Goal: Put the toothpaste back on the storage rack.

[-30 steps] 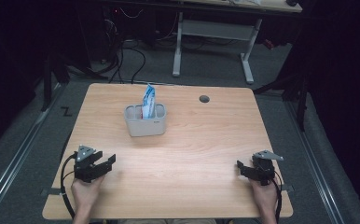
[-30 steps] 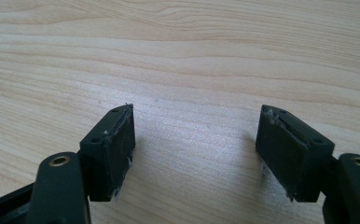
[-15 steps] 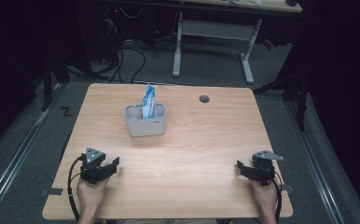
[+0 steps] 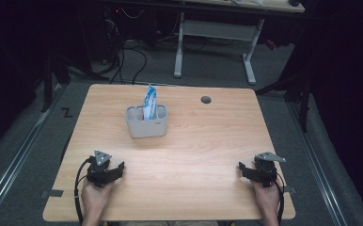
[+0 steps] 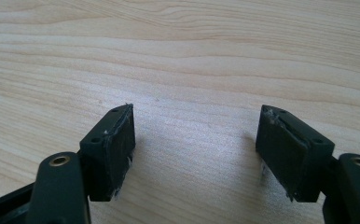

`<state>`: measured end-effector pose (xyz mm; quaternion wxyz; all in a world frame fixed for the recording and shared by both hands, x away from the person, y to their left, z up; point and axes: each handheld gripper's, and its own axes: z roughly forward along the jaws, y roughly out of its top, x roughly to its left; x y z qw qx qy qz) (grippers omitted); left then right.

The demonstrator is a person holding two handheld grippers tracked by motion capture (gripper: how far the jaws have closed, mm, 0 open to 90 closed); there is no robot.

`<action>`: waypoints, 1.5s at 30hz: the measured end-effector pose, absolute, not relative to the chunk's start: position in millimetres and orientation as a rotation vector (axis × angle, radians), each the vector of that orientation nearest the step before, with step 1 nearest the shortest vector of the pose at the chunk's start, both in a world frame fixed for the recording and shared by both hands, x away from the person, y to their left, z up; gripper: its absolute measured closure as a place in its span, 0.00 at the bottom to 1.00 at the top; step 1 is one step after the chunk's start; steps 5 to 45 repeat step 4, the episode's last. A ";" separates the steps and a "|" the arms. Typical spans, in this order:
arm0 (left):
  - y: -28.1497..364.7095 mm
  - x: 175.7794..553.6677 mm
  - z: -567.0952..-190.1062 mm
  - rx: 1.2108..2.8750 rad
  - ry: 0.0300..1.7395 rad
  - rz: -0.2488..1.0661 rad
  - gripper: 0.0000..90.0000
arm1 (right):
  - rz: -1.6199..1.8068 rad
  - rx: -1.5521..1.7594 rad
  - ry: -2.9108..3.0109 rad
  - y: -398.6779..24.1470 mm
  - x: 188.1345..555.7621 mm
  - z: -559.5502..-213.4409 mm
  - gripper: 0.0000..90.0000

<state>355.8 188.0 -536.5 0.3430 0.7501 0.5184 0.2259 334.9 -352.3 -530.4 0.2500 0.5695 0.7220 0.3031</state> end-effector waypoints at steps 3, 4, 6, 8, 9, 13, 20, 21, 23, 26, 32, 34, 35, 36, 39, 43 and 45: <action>189.0 356.1 -536.4 1.947 1.342 0.571 0.37 | 0.825 1.550 1.966 -352.3 335.0 -530.4 0.32; 189.5 356.2 -536.4 1.945 1.340 0.564 0.36 | 0.825 1.550 1.966 -352.3 335.0 -530.4 0.32; 189.5 356.2 -536.4 1.945 1.340 0.564 0.36 | 0.825 1.550 1.966 -352.3 335.0 -530.4 0.32; 189.5 356.2 -536.4 1.945 1.340 0.564 0.36 | 0.825 1.550 1.966 -352.3 335.0 -530.4 0.32; 189.5 356.2 -536.4 1.945 1.340 0.564 0.36 | 0.825 1.550 1.966 -352.3 335.0 -530.4 0.32; 189.5 356.2 -536.4 1.945 1.340 0.564 0.36 | 0.825 1.550 1.966 -352.3 335.0 -530.4 0.32; 189.5 356.2 -536.4 1.945 1.340 0.564 0.36 | 0.825 1.550 1.966 -352.3 335.0 -530.4 0.32; 189.5 356.2 -536.4 1.945 1.340 0.564 0.36 | 0.825 1.550 1.966 -352.3 335.0 -530.4 0.32; 189.5 356.2 -536.4 1.945 1.340 0.564 0.36 | 0.825 1.550 1.966 -352.3 335.0 -530.4 0.32; 189.5 356.2 -536.4 1.945 1.340 0.564 0.36 | 0.825 1.550 1.966 -352.3 335.0 -530.4 0.32; 189.5 356.2 -536.4 1.945 1.340 0.564 0.36 | 0.825 1.550 1.966 -352.3 335.0 -530.4 0.32; 189.5 356.2 -536.4 1.945 1.340 0.564 0.36 | 0.825 1.550 1.966 -352.3 335.0 -530.4 0.32; 189.5 356.2 -536.4 1.945 1.340 0.564 0.36 | 0.825 1.550 1.966 -352.3 335.0 -530.4 0.32; 189.5 356.2 -536.4 1.945 1.340 0.564 0.36 | 0.825 1.550 1.966 -352.3 335.0 -530.4 0.32; 189.5 356.2 -536.4 1.945 1.340 0.564 0.36 | 0.825 1.550 1.966 -352.3 335.0 -530.4 0.32; 189.5 356.2 -536.4 1.945 1.340 0.564 0.36 | 0.825 1.550 1.966 -352.3 335.0 -530.4 0.32; 189.5 356.2 -536.4 1.945 1.340 0.564 0.36 | 0.825 1.550 1.966 -352.3 335.0 -530.4 0.32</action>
